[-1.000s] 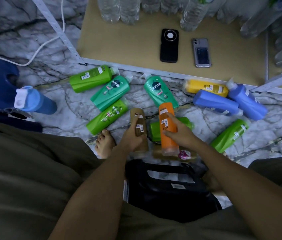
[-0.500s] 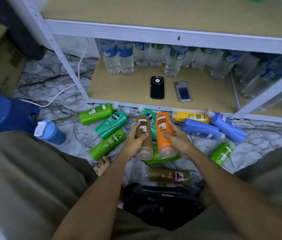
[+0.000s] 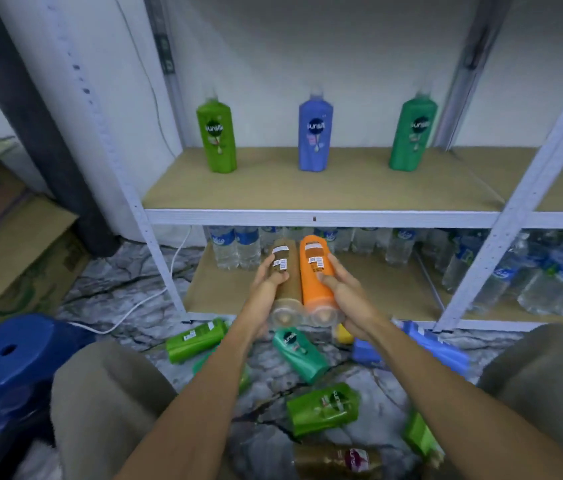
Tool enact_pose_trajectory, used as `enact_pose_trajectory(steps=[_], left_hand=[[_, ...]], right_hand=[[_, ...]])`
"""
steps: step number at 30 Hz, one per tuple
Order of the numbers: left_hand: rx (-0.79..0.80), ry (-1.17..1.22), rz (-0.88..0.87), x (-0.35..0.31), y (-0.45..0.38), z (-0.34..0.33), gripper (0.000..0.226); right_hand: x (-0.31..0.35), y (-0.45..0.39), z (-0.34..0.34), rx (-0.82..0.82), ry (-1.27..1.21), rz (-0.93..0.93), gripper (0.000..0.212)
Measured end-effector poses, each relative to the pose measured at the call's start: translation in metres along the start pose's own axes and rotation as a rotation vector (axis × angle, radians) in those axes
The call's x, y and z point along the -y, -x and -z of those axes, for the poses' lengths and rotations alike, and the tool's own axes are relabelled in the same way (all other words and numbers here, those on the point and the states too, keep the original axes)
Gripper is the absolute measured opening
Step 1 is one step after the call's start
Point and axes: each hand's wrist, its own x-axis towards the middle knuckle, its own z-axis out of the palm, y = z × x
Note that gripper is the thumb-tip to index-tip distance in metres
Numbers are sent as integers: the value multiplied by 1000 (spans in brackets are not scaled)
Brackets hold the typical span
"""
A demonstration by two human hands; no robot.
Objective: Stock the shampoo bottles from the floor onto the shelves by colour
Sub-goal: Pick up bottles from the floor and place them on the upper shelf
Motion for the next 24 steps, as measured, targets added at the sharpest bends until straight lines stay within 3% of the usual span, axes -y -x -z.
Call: enact_pose_trajectory(steps=[9,24], left_hand=[[101,-7,-170,-109,3,-35,59],[236,27,-530,-283,49,-90,52]], right_hand=[[97,6,-8,85,-49,155,63],[275,28,-24,319,-56,491,70]])
